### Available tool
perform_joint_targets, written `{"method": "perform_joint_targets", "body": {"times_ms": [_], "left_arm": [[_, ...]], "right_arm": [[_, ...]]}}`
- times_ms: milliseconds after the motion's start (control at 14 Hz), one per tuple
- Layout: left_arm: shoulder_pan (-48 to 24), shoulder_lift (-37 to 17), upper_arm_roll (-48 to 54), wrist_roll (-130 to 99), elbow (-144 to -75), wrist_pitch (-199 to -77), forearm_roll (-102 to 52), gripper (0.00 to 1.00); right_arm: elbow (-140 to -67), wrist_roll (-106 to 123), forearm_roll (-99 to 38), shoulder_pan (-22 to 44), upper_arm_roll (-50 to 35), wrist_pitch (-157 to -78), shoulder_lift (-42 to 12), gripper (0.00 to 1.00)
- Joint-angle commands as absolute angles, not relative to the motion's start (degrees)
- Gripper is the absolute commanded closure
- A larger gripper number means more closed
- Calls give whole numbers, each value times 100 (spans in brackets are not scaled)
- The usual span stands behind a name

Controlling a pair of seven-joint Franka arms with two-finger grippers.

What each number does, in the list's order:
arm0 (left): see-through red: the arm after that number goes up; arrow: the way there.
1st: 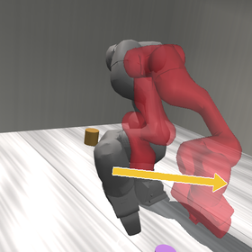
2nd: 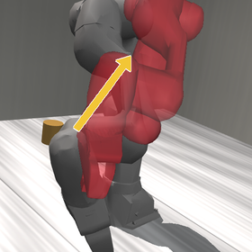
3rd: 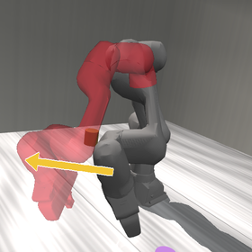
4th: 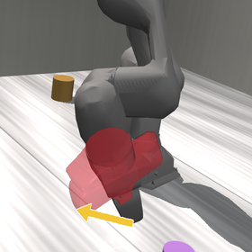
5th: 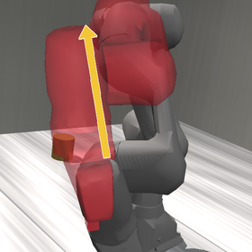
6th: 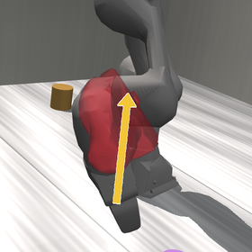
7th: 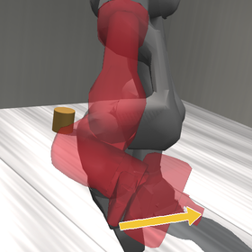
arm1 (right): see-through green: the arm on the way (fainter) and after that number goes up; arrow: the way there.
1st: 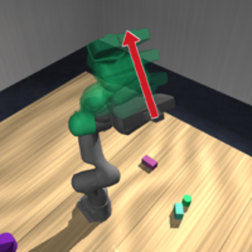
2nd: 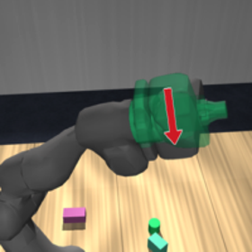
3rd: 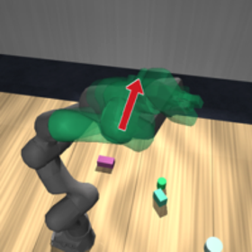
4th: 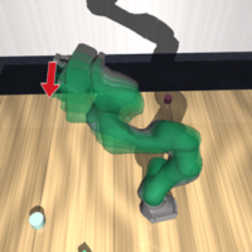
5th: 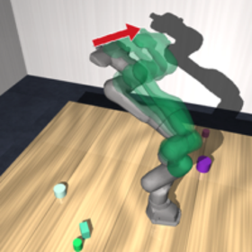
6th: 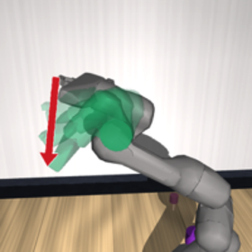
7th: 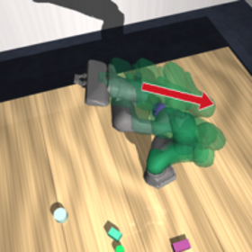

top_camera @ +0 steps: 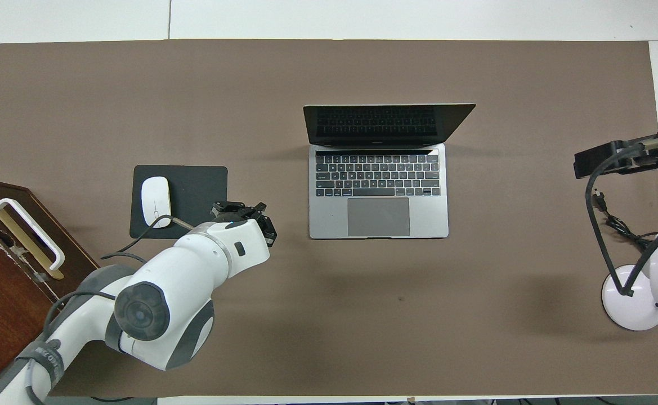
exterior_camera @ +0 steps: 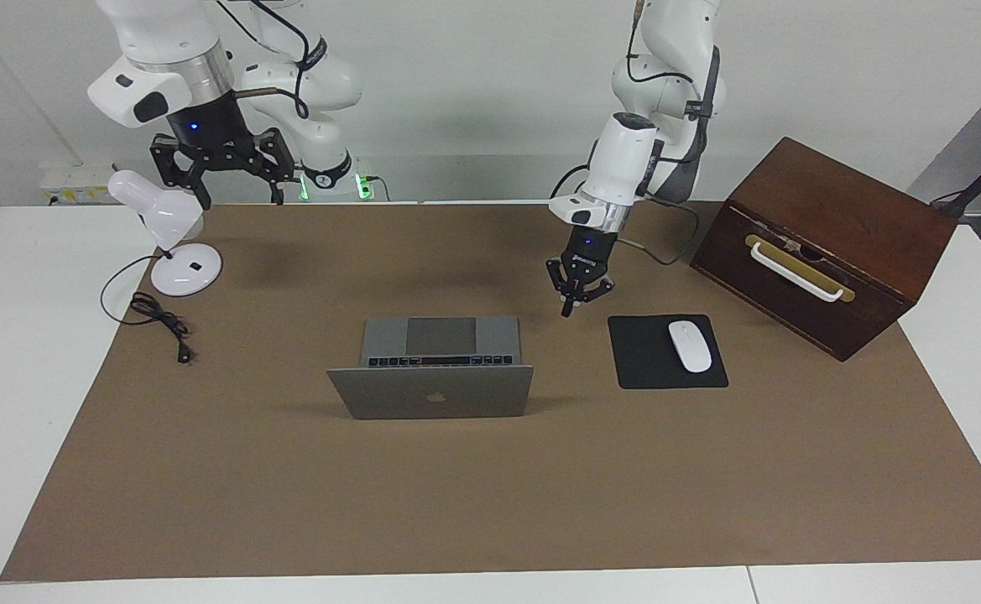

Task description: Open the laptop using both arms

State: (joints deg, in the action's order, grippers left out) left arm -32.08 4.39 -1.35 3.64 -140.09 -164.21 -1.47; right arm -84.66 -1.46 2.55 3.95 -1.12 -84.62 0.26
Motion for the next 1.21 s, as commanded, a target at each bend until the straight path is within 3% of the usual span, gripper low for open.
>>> {"method": "perform_joint_targets", "body": {"times_ms": [0, 71, 143, 571, 1143], "left_arm": [[-2779, 720, -97, 404, -13144, -14658, -150, 88], [-2673, 729, -97, 404, -12792, -14077, -123, 50], [-2541, 729, -105, 404, -12553, -13706, -114, 1], [-1611, 1063, -105, 369, -12297, -13098, -114, 0], [-309, 792, -97, 387, -10673, -11104, -114, 0]], "right_arm": [[-8964, -44, 352, 54, -114, -8692, 246, 0], [-8991, -9, 352, -86, -106, -8771, 246, 0], [-9052, 70, 343, -253, -114, -8980, 246, 0], [-9062, 264, 290, -396, -114, -9070, 246, 0], [-9158, 9, -193, -475, -106, -8745, 246, 0]]}}
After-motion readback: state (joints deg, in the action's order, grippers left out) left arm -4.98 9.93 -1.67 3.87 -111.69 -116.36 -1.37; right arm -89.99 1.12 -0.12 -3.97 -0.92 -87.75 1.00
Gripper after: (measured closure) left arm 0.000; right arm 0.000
